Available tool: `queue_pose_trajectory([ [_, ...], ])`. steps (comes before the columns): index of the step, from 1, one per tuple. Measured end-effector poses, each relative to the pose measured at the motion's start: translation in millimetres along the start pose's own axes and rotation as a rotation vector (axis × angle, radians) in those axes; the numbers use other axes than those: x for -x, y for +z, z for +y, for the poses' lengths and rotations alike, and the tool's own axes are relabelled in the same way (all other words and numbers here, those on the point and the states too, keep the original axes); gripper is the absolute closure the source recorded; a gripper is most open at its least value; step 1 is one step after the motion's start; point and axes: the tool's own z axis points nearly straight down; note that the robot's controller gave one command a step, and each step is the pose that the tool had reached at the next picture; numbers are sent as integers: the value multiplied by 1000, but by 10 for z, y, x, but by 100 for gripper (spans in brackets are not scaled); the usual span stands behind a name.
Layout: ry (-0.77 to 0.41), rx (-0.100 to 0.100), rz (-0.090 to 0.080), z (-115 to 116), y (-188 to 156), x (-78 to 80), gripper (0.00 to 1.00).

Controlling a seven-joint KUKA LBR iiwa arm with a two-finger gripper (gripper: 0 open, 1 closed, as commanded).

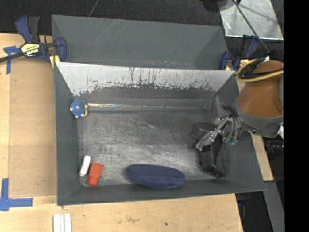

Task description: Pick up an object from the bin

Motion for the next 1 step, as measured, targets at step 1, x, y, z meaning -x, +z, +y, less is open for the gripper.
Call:
queue_pose_trajectory([
  [1,-32,-21,-11,258,-1036,3,100],
])
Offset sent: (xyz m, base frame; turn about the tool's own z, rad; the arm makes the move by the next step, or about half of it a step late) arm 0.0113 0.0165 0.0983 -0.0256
